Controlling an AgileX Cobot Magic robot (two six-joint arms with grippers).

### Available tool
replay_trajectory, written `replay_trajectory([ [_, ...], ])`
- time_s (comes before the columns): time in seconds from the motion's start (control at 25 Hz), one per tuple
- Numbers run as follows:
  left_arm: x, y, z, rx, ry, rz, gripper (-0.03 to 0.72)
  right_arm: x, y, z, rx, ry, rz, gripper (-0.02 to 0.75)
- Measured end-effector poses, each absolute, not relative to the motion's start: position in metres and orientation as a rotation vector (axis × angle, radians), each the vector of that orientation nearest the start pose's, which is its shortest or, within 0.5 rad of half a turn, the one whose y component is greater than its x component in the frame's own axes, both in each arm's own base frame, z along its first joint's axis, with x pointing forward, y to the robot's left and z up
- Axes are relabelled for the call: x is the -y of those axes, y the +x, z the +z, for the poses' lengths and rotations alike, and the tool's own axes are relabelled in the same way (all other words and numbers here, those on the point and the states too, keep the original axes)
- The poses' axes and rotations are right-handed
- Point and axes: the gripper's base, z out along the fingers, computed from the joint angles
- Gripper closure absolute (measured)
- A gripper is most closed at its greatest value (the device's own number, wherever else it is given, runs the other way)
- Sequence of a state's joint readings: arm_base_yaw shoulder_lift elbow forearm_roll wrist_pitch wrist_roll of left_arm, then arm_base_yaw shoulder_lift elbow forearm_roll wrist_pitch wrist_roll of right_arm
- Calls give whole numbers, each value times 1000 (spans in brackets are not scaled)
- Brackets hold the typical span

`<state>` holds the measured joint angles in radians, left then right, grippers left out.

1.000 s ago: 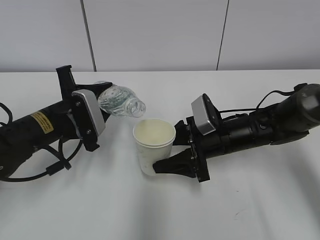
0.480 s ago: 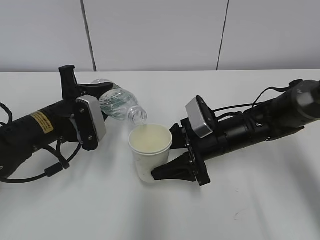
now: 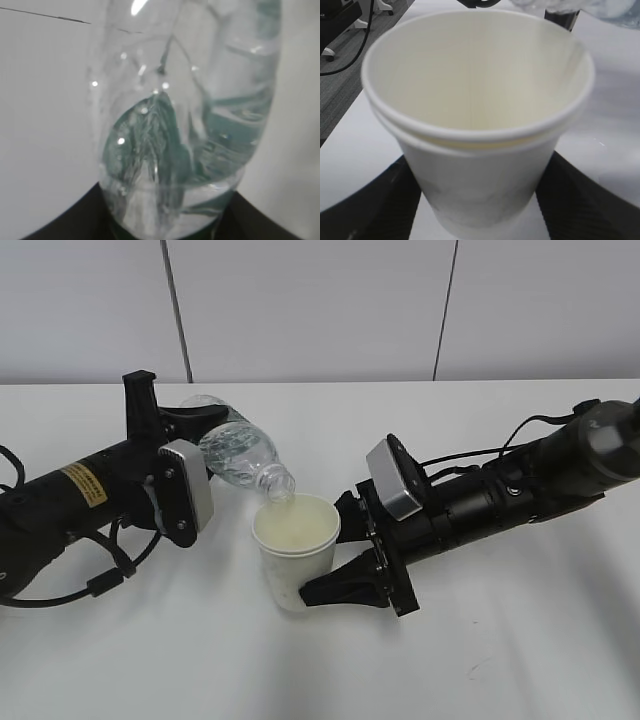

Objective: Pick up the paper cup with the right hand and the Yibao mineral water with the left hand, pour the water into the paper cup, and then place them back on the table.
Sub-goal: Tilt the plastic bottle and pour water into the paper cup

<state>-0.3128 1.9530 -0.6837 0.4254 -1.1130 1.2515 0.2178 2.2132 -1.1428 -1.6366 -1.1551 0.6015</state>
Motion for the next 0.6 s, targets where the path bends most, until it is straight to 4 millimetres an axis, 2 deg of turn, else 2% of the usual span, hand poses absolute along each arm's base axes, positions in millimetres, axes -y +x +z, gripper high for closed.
replay_trajectory([
  [0.6, 138, 316, 140, -753, 1522, 630, 393, -162, 347, 96, -1435, -1529, 1001, 227],
])
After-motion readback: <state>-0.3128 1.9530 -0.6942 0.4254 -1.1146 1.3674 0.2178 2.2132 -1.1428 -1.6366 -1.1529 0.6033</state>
